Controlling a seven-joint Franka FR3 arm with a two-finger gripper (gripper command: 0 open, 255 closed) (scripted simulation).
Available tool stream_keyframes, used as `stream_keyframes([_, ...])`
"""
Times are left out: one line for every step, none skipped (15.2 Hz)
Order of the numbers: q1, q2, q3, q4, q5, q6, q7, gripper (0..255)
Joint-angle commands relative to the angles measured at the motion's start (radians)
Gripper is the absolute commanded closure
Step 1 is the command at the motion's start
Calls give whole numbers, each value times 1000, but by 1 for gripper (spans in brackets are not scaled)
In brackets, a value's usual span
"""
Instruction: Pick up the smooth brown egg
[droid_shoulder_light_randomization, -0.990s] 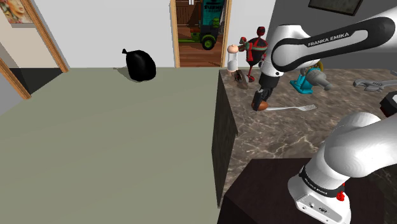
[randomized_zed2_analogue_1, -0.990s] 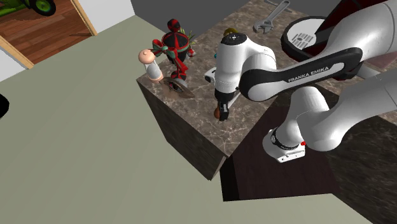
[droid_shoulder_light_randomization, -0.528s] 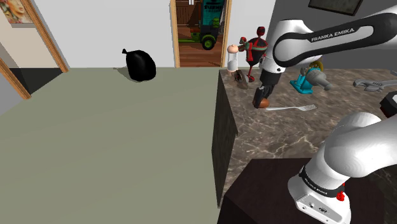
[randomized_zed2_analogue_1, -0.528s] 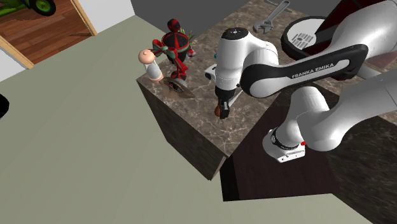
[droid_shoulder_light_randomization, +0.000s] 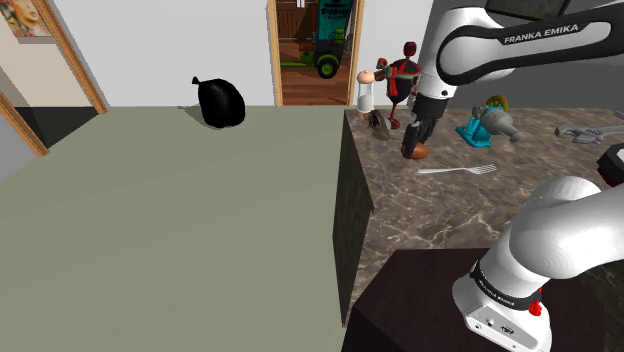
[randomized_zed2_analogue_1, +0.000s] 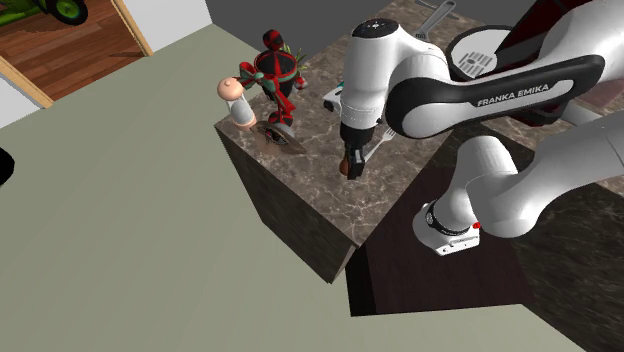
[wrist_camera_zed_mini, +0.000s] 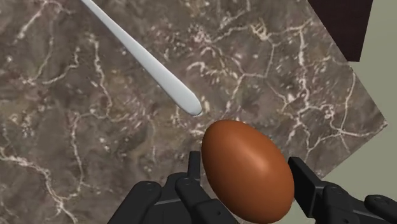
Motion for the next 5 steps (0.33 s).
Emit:
stream_keyframes([1, -3, 3, 27, 2, -30, 3, 255])
stream_keyframes([2, -5, 5, 39, 3, -44, 4, 255])
stream_keyframes([2, -7, 6, 51, 4, -58, 6, 255])
stream_keyframes([2, -8, 7, 53, 4, -60, 6, 255])
stream_keyframes([2, -8, 7, 53, 4, -60, 6, 255])
